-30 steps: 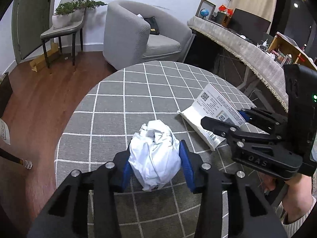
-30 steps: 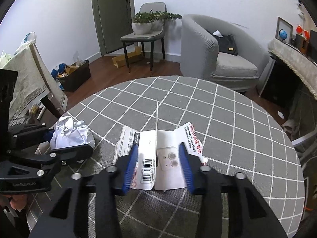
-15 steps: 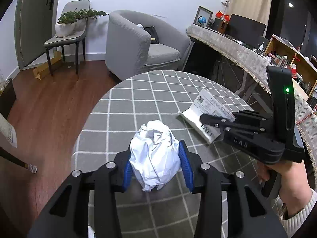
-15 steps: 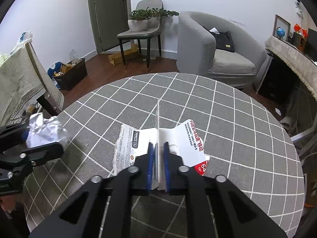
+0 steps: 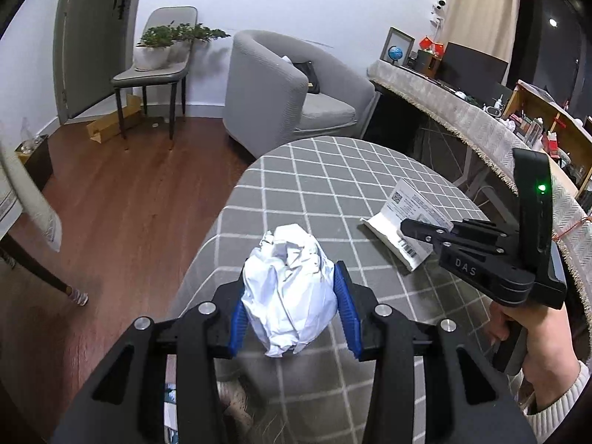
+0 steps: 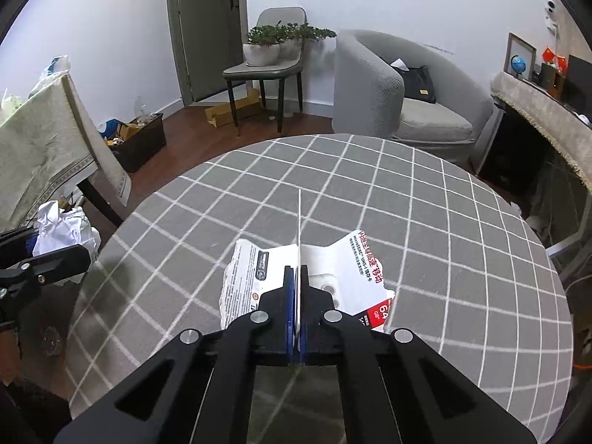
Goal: Collect trash
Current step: 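Carry the paper over the bin and open the left gripper while the right gripper carries the packaging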
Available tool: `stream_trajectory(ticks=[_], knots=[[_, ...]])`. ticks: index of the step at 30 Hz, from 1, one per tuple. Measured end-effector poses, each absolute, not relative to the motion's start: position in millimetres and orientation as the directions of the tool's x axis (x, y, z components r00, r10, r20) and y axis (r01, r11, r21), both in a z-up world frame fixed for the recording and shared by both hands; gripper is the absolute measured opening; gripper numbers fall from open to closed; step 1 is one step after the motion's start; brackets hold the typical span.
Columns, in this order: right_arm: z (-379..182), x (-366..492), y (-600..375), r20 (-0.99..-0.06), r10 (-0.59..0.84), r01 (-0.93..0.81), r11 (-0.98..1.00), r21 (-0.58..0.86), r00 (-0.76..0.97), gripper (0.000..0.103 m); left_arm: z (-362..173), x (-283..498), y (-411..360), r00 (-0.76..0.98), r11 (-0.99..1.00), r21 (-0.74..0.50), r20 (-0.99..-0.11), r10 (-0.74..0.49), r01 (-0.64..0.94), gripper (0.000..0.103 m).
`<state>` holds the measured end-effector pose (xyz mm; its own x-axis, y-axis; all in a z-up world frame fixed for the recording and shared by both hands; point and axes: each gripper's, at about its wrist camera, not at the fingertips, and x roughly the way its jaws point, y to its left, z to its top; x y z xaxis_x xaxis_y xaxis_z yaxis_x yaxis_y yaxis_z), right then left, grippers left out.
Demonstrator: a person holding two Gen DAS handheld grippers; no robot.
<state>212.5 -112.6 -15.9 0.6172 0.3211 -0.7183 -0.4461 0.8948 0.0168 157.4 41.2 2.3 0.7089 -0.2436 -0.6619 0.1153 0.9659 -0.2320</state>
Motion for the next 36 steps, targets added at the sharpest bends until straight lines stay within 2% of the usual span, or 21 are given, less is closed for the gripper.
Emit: stream_trajectory(ticks=[20, 36], knots=[[8.2, 124.3, -55.4, -0.656, 0.41, -0.534, 0.845, 0.012, 0.634, 0.001, -6.0, 72.3, 94.0, 0.71, 0.984, -0.173, -0.688, -0.151, 0.041, 0.045], [-1.8, 99.2, 40.4, -0.67, 0.524, -0.664, 0.745, 0.062, 0.526, 0.001, -57.3, 53.2, 156.2, 0.624, 0.991, -0.126, -0.778, -0.077, -0.036, 0.045]])
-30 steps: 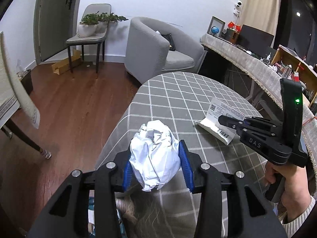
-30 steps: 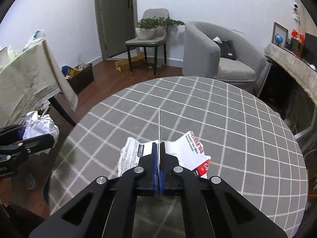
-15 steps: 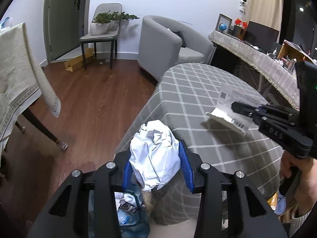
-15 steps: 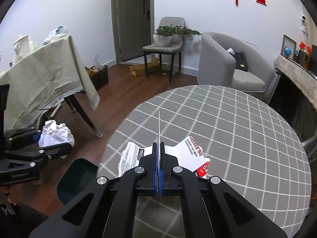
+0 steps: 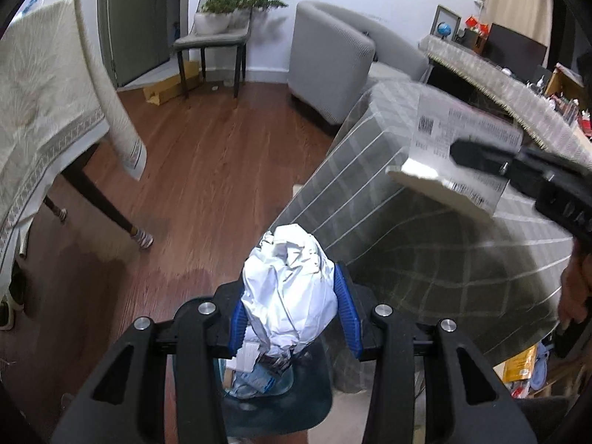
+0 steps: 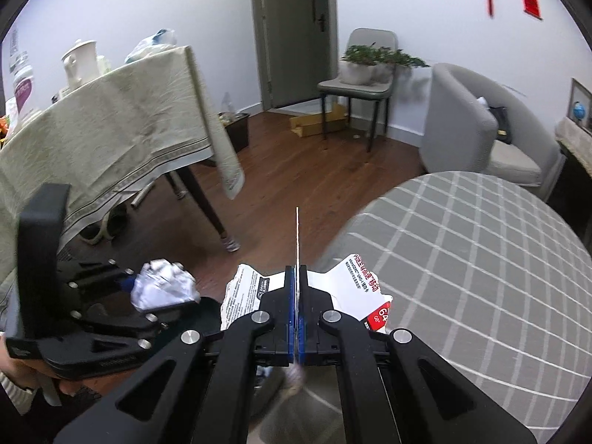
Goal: Collect trash
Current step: 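Carry the paper over the bin and open the left gripper while the right gripper carries the packaging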
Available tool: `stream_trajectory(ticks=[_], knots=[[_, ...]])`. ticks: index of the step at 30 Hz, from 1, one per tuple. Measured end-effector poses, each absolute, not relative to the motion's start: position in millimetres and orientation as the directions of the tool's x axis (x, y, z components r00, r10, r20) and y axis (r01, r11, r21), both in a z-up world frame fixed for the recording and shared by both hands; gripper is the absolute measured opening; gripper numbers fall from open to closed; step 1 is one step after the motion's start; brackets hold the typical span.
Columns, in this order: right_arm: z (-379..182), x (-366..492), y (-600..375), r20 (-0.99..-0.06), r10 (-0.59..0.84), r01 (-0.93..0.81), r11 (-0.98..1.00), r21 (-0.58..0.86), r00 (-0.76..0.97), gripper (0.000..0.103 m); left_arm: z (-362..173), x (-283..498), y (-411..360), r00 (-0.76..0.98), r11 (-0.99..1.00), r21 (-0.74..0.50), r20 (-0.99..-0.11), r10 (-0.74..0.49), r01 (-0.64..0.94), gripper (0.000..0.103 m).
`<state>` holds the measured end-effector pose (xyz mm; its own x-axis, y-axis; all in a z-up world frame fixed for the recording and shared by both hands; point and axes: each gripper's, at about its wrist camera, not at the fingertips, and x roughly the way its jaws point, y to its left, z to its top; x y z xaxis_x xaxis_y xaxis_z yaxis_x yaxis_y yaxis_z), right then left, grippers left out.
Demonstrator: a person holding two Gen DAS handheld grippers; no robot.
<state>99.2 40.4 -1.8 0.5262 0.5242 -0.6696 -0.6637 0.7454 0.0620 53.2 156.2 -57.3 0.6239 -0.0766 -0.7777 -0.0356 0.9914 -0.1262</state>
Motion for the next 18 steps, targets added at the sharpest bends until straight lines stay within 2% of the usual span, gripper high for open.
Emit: stream_trajectory(ticks=[18], knots=[[-38.7, 90.5, 113.3, -0.734, 0.564, -0.736, 0.664, 0.13, 0.379, 0.001, -182.3, 40.8, 200.7, 0.333, 0.984, -0.143, -0.937, -0.101, -0.106, 0.046]])
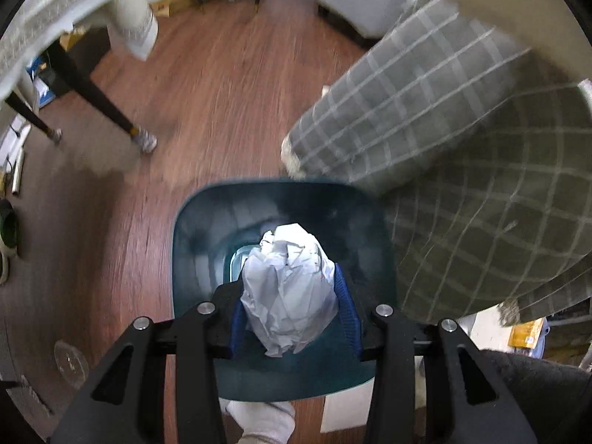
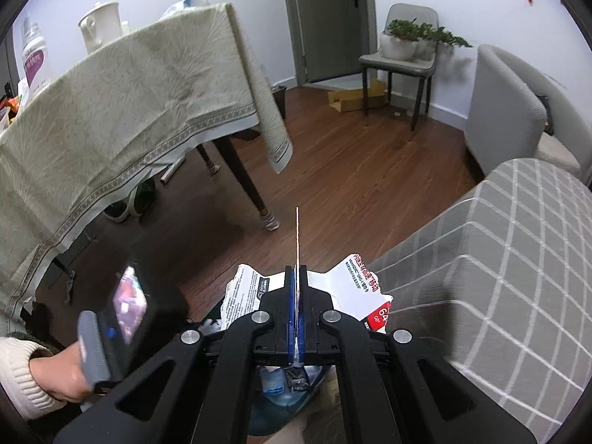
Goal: Collect trash
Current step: 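Carry the paper over the bin and open the left gripper while the right gripper carries the packaging, then lower the white-red packaging into the teal bin and open the right gripper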
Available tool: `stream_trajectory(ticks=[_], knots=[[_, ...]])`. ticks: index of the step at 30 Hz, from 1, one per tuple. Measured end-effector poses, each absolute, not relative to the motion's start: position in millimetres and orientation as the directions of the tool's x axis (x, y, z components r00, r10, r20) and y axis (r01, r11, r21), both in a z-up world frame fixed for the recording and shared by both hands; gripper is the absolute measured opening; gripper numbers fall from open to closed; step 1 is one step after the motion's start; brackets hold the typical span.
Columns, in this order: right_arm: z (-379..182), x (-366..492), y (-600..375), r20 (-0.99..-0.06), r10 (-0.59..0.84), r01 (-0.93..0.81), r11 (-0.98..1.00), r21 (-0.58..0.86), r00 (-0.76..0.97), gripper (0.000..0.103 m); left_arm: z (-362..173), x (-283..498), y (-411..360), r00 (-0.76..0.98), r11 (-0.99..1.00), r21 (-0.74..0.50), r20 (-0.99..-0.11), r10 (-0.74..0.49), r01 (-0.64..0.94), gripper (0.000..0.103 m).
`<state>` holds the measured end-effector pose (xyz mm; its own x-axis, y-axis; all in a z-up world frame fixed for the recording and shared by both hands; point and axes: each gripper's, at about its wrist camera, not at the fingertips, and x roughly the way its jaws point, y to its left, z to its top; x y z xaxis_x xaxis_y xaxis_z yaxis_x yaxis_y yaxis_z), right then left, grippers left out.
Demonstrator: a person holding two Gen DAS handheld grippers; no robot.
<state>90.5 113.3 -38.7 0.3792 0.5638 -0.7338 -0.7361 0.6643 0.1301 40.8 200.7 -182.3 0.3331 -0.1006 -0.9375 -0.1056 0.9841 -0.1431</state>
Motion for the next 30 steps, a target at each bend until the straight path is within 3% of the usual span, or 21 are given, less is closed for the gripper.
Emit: stream_trajectory(ticks=[6, 9, 13, 23, 30], knots=[[-56.9, 90.9, 129.6, -0.762, 0.565, -0.745, 0.646, 0.17, 0.316, 0.001, -214.1, 33.4, 210.2, 0.234, 0.987, -0.115, -0.968, -0.088, -0.108, 0.054], [-65.7, 91.6, 135.8, -0.777, 0.552, -0.744, 0.647, 0.167, 0.305, 0.001, -219.2, 34.3, 217.5, 0.226, 0.986, -0.114, -0.971, -0.084, -0.124, 0.063], [-79.3, 91.2, 144.4, -0.8, 0.528, -0.747, 0.646, 0.161, 0.284, 0.001, -212.2, 33.7, 227.0, 0.25, 0.984, -0.114, -0.965, -0.076, -0.139, 0.068], [-131.4, 88.2, 163.5, -0.871, 0.445, -0.749, 0.645, 0.151, 0.207, 0.001, -145.6, 27.8, 243.9, 0.429, 0.979, -0.123, -0.902, -0.042, -0.163, 0.068], [-148.1, 70.2, 163.9, -0.888, 0.421, -0.74, 0.654, 0.156, 0.185, 0.001, -70.7, 14.0, 243.2, 0.607, 0.987, -0.083, -0.795, 0.02, -0.141, 0.067]])
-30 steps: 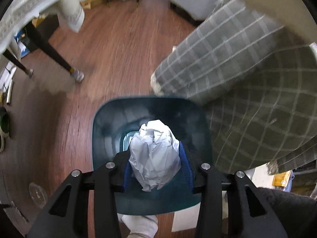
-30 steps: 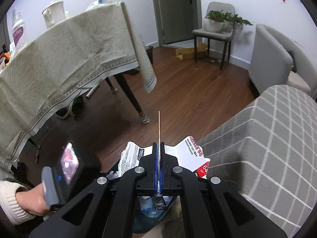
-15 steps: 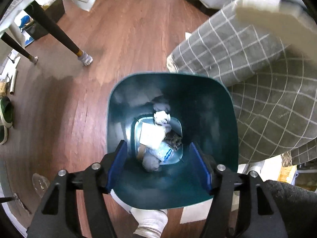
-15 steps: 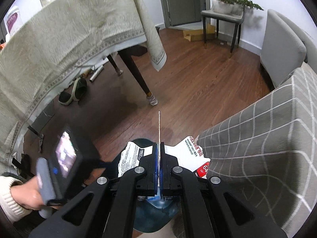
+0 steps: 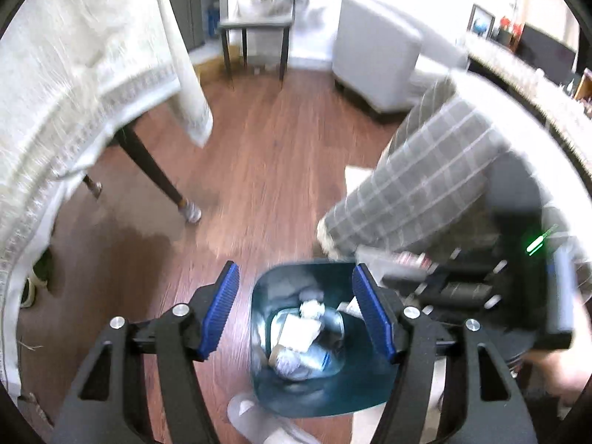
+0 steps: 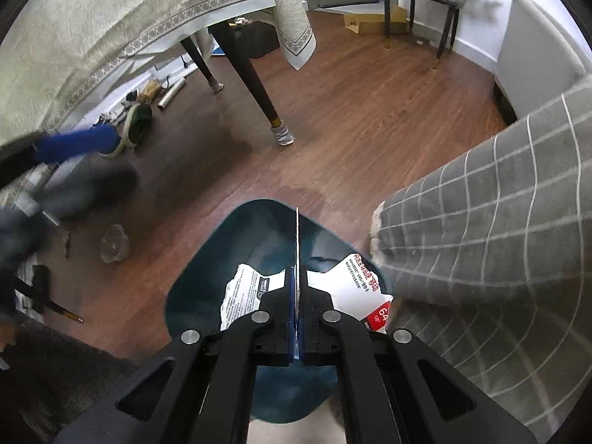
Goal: Collect trash
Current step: 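Lower the white-red packaging into the teal bin and open the right gripper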
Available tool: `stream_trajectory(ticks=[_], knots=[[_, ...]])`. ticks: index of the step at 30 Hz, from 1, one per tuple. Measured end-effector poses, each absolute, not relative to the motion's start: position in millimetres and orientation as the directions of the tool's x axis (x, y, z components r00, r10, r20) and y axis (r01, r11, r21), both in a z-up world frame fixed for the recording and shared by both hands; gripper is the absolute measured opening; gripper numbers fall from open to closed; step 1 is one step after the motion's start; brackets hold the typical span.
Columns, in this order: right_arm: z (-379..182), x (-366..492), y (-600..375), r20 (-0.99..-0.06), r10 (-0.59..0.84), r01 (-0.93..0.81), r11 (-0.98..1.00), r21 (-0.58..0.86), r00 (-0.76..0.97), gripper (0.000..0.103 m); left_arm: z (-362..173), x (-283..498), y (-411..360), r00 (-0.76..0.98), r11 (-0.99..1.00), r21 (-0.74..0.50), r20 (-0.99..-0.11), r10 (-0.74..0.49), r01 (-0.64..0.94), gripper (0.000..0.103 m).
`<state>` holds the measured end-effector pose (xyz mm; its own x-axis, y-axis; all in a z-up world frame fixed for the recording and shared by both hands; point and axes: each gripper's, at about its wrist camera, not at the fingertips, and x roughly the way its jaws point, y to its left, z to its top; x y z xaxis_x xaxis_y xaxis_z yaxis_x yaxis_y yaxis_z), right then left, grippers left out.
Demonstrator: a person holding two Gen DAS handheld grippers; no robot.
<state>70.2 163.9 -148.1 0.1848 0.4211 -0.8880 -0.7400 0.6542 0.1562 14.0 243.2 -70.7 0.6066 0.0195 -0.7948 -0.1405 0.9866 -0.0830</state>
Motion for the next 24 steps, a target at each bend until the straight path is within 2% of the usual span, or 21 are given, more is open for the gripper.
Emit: stream_trajectory(ticks=[3, 8, 11, 13, 14, 15, 18, 24], knots=[[-150.5, 56.3, 166.0, -0.894, 0.409, -0.754, 0.642, 0.14, 0.182, 0.001, -43.2, -5.8, 243.6, 0.662, 0.982, -0.114, -0.75, 0.013, -0.148, 0.067], [-167.4, 40.5, 164.1, -0.911, 0.378, -0.744, 0.654, 0.136, 0.166, 0.001, -6.4, -41.2, 233.1, 0.691, 0.984, -0.092, -0.722, 0.04, -0.153, 0.068], [-170.1, 37.9, 159.3, -0.911, 0.374, -0.734, 0.666, 0.134, 0.174, 0.002, 5.7, -55.8, 225.5, 0.709, 0.984, -0.069, -0.702, 0.069, -0.164, 0.077], [-169.2, 36.5, 154.6, -0.909, 0.376, -0.722, 0.677, 0.14, 0.177, 0.014, 13.0, -65.7, 221.9, 0.714, 0.983, -0.069, -0.696, 0.073, -0.168, 0.08], [-167.6, 35.5, 151.0, -0.906, 0.381, -0.715, 0.685, 0.144, 0.183, 0.044, 14.5, -69.3, 219.5, 0.716, 0.983, -0.064, -0.693, 0.079, -0.171, 0.08], [-165.8, 34.7, 148.6, -0.902, 0.389, -0.711, 0.688, 0.147, 0.189, 0.066, 17.5, -73.2, 215.2, 0.72, 0.984, -0.052, -0.688, 0.09, -0.172, 0.083], [-154.6, 29.0, 142.0, -0.886, 0.412, -0.718, 0.681, 0.144, 0.213, 0.066, 24.2, -81.5, 203.9, 0.736, 0.987, -0.048, -0.672, 0.084, -0.156, 0.094], [-113.1, 19.6, 114.6, -0.834, 0.471, -0.707, 0.692, 0.147, 0.288, 0.066, 35.5, -100.8, 180.9, 0.777, 0.987, 0.007, -0.617, 0.129, -0.159, 0.095]])
